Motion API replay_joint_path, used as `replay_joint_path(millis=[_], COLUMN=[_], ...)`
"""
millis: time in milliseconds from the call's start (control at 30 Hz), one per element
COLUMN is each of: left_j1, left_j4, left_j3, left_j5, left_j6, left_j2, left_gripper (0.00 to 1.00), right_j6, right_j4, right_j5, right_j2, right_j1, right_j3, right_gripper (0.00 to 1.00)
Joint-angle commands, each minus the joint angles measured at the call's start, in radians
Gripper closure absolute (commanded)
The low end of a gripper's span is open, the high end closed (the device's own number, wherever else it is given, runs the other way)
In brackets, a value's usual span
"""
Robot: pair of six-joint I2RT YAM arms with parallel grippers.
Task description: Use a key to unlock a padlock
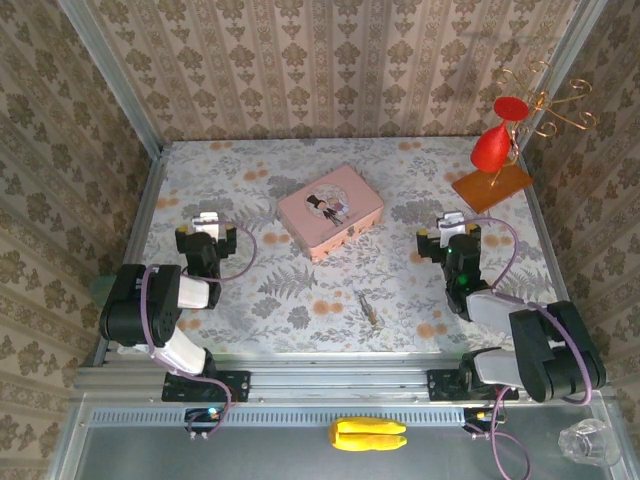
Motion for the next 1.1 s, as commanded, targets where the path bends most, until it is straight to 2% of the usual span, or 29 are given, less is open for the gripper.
replay_joint_path(millis=[0,167,300,333,367,1067], left_j1=[0.001,0.001,0.003,0.003,0.002,0.002], left_j4=[0.003,0.003,0.004,0.003,0.003,0.004], left_j3=[0.003,0.003,0.003,0.003,0.003,0.003], left_j5=[-0.010,-0.009,-0.010,-0.009,-0.010,-0.009], left_j6=[-0.017,-0.018,-0.019,-0.019,-0.019,-0.018], left_j2=[-0.014,-0.014,-0.014,-0.015,-0.013,-0.013], left_gripper=[0.00,0.00,0.00,0.00,0.00,0.00], right_j6=[0.069,0.091,0.102,0.114,0.125,0.129], right_j4=[0.055,0.249,0.205,0.124,0.116,0.111], right_j5=[-0.097,-0.178,-0.150,-0.146,-0.171,-0.165], right_j2=[0.030,0.174,0.241,0.228,0.234,0.232], right_j1=[-0.037,-0.069,-0.070,-0.077,-0.095,-0.097], right_j3=[0.039,0.005,0.069,0.100,0.104,0.106], right_gripper=[0.00,0.00,0.00,0.00,0.00,0.00])
